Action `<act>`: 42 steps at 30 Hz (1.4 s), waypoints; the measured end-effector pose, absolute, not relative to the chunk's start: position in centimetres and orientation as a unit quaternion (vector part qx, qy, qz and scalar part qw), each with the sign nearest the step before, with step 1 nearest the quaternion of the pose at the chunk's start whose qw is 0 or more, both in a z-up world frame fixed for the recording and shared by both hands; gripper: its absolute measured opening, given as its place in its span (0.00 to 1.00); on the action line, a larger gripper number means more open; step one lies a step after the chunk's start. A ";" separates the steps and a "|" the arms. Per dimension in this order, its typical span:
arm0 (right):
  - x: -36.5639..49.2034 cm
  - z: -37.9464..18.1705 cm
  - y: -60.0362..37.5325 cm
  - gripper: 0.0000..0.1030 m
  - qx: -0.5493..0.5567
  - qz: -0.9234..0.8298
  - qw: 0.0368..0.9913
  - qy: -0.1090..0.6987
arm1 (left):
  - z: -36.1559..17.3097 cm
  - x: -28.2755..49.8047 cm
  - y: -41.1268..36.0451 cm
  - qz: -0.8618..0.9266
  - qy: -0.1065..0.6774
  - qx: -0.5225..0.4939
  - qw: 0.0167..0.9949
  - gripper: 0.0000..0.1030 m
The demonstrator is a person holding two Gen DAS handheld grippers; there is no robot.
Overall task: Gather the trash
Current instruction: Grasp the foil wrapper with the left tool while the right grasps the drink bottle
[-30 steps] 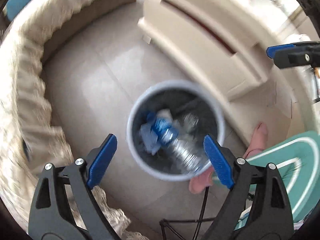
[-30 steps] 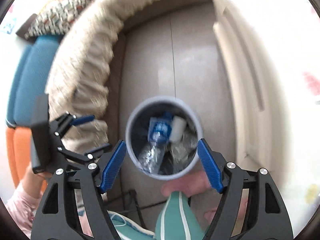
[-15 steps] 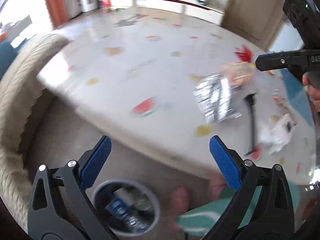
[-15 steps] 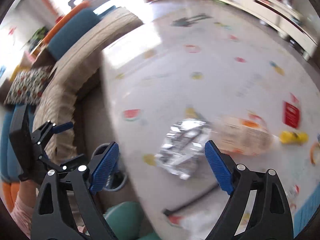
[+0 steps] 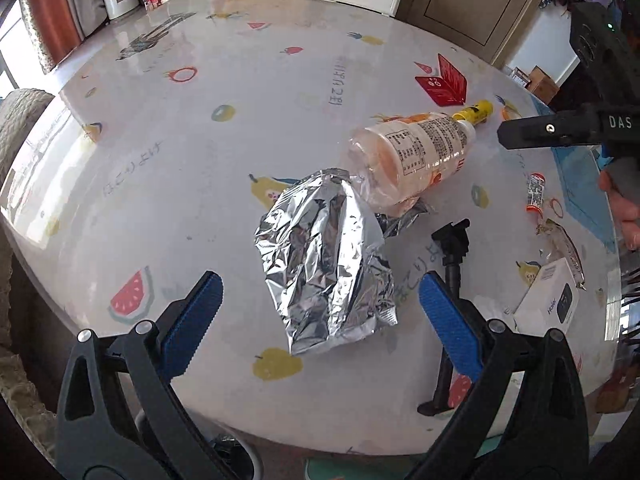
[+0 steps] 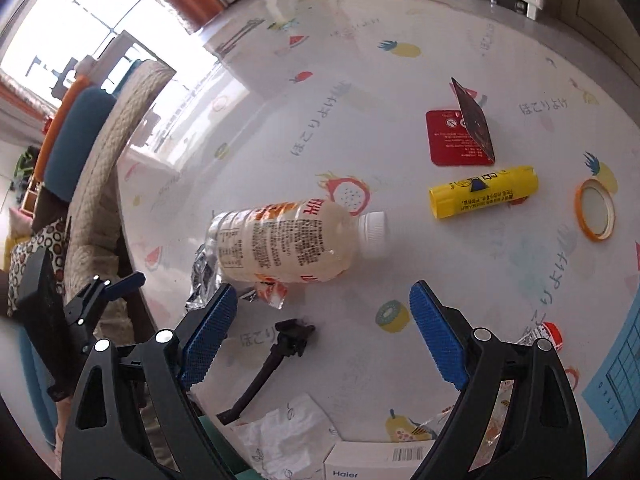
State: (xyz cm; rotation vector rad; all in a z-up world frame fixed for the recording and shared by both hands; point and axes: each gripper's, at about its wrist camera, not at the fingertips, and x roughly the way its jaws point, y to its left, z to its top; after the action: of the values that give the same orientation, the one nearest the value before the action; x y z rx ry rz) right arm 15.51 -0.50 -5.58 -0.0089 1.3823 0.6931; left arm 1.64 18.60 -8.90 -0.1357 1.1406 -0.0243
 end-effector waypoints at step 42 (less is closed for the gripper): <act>18.5 -7.0 -1.4 0.35 0.185 0.388 0.641 0.636 | -11.9 3.7 21.4 0.021 0.555 -0.082 0.827 0.11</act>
State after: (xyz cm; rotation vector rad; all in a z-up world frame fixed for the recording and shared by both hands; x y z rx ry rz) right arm 18.51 -1.36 -7.03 0.4212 1.4490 0.8855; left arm 3.65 21.40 -11.89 -0.1750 1.1788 0.0437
